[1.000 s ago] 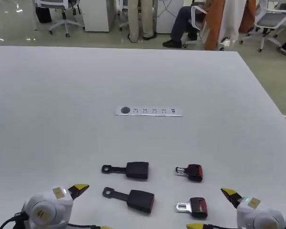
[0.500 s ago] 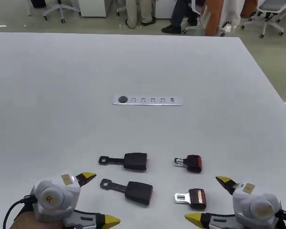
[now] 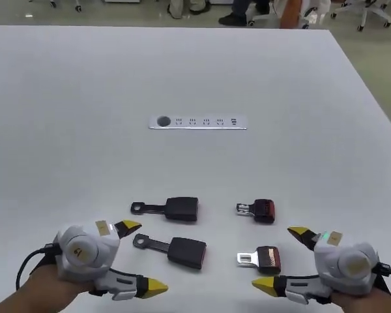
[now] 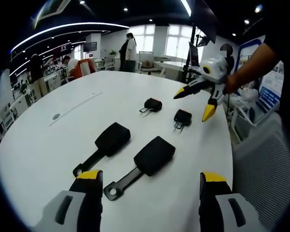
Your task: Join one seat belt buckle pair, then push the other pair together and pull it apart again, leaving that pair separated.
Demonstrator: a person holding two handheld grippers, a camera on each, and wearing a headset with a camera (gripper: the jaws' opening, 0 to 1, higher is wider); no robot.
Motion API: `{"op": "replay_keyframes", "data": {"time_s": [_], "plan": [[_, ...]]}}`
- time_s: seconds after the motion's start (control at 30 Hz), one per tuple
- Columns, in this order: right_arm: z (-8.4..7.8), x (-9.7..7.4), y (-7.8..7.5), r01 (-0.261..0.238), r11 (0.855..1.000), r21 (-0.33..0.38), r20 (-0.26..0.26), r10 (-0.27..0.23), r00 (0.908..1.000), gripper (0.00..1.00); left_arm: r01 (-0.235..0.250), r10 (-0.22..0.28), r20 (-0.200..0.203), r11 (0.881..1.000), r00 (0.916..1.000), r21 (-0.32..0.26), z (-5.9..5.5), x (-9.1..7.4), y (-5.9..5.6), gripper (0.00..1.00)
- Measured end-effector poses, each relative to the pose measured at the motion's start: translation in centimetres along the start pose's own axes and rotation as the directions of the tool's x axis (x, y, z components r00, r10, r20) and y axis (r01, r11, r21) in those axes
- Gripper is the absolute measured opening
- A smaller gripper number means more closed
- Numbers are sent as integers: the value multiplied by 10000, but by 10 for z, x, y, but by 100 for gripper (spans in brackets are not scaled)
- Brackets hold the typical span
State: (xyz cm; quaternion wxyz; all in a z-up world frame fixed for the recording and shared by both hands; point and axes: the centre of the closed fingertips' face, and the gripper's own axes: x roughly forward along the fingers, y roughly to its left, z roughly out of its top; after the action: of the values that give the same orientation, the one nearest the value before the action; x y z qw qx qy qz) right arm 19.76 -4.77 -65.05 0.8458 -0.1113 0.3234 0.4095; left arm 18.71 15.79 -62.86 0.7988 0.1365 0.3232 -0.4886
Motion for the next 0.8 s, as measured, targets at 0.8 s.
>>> {"op": "replay_keyframes", "data": {"time_s": [0.8], "plan": [[-14,14,1,-1605,9862,-397,-919,1564,9834,72,1711,-1557,-1061,9728,9821,1561,5,47,-5,70]]}}
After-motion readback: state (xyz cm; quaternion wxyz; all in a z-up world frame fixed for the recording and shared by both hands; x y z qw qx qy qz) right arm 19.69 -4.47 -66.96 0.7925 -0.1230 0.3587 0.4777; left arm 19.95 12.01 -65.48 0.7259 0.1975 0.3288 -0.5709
